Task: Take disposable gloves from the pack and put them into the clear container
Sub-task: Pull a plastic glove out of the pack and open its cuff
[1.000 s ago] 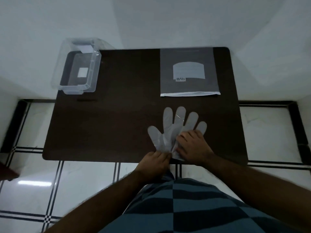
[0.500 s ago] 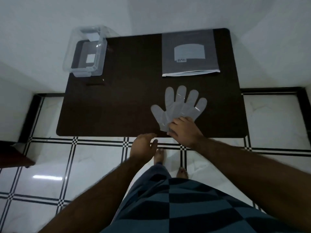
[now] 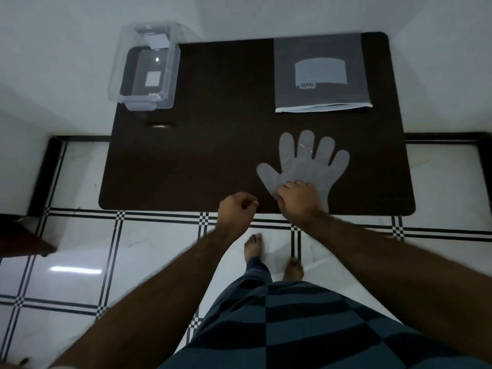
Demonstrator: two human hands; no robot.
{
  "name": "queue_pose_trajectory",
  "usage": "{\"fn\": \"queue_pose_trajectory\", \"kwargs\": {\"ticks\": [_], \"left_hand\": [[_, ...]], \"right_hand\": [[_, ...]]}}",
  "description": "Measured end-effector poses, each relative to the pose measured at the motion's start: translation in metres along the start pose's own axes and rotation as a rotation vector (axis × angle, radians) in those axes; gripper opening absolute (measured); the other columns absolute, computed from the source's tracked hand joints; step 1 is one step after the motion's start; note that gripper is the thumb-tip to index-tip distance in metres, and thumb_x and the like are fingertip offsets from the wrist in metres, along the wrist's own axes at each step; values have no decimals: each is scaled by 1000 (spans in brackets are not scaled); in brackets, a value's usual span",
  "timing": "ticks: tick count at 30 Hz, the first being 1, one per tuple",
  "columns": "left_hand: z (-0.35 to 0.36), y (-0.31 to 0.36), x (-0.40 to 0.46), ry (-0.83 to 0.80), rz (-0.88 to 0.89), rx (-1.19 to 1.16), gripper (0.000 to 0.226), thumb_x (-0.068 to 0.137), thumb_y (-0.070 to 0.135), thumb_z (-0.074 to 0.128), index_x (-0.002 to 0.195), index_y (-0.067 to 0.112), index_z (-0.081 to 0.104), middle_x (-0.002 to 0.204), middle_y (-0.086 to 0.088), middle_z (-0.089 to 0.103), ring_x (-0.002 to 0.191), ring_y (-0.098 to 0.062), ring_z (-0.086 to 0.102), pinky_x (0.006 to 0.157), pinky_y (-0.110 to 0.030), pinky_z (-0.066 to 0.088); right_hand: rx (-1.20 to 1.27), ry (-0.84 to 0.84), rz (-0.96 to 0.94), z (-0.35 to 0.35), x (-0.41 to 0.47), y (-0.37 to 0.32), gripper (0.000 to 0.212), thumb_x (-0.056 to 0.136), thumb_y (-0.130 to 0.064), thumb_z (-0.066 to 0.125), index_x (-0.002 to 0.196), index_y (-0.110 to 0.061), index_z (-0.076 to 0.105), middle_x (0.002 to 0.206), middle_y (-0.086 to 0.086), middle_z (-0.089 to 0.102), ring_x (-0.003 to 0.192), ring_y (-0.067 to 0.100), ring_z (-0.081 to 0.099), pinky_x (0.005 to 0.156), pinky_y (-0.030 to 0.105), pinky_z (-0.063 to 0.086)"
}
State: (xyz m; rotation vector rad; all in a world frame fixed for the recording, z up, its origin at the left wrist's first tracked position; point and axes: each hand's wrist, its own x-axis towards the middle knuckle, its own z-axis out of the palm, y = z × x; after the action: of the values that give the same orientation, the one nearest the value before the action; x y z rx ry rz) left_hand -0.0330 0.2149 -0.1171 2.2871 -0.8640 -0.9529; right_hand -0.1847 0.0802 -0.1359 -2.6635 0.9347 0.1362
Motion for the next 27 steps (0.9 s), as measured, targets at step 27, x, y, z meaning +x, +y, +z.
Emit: {"fn": "queue_pose_trajectory", "kwargs": {"ticks": [27], "left_hand": [[4, 18, 40, -197, -339, -660, 11, 100, 14, 73, 102, 4, 77, 91, -16, 81, 79, -26, 77, 72, -35, 66]], "right_hand": [[722, 183, 430, -11, -14, -4, 15, 93, -10, 78, 109, -9, 76, 100, 3, 76, 93, 15, 72, 88, 30, 59]]}}
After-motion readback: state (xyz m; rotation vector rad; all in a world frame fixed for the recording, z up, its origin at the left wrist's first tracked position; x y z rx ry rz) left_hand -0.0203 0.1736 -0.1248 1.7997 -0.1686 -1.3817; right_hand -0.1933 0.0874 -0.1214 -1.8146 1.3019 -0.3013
